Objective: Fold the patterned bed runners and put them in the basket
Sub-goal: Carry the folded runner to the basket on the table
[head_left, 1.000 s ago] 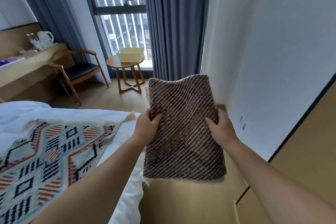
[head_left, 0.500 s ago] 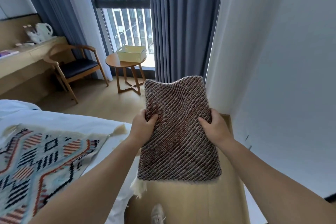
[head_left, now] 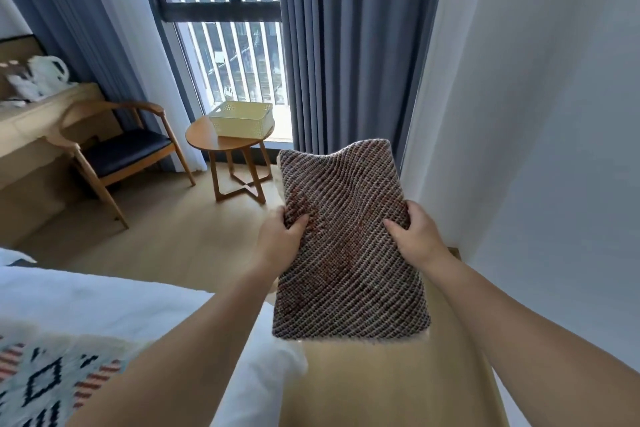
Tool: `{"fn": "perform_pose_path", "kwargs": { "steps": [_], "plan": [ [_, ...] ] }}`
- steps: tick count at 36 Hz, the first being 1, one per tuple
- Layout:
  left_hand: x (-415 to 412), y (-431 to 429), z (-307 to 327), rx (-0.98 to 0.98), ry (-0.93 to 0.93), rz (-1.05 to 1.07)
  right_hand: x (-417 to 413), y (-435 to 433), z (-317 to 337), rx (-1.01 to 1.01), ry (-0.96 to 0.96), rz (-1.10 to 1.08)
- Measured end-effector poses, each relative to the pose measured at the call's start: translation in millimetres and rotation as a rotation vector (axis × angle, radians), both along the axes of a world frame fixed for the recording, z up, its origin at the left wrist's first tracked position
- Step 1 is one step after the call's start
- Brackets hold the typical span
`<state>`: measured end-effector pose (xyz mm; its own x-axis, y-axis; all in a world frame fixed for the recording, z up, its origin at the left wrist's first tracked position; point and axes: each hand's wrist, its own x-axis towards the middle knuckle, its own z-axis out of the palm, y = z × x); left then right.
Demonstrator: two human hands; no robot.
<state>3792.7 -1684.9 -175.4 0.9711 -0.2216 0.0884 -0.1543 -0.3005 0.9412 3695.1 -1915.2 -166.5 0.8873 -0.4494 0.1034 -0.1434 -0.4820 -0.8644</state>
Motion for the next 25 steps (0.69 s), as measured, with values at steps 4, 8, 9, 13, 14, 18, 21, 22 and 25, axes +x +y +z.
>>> {"fn": "perform_pose_path", "kwargs": {
  "steps": [4, 8, 9, 13, 14, 18, 21, 22, 25],
  "plan": [
    [50, -1, 0, 0.035, -0.012, 0.014, 53, -2, -3, 0.002, 0.018, 0.011],
    [95, -7, 1, 0.018, 0.026, 0.009, 104, -11, -5, 0.013, 0.015, 0.035],
    [107, -9, 2, 0.002, 0.043, 0.001, 117, -14, -5, 0.024, 0.006, 0.038],
    [157, -22, -3, -0.042, 0.076, 0.012, 176, -31, -13, 0.039, 0.015, 0.064],
    [166, -24, -6, -0.037, 0.073, 0.02, 187, -35, -16, 0.041, 0.014, 0.071],
    [208, -37, -14, 0.0, 0.036, 0.06, 239, -53, -21, 0.042, -0.008, 0.105],
    [260, -52, -16, 0.006, 0.029, 0.13, 302, -77, -24, 0.069, -0.016, 0.141],
    [277, -58, -17, 0.008, 0.028, 0.165, 322, -86, -24, 0.083, -0.022, 0.15],
    [320, -75, -22, -0.018, 0.043, 0.228, 377, -115, -24, 0.112, -0.012, 0.191]
  ]
}}
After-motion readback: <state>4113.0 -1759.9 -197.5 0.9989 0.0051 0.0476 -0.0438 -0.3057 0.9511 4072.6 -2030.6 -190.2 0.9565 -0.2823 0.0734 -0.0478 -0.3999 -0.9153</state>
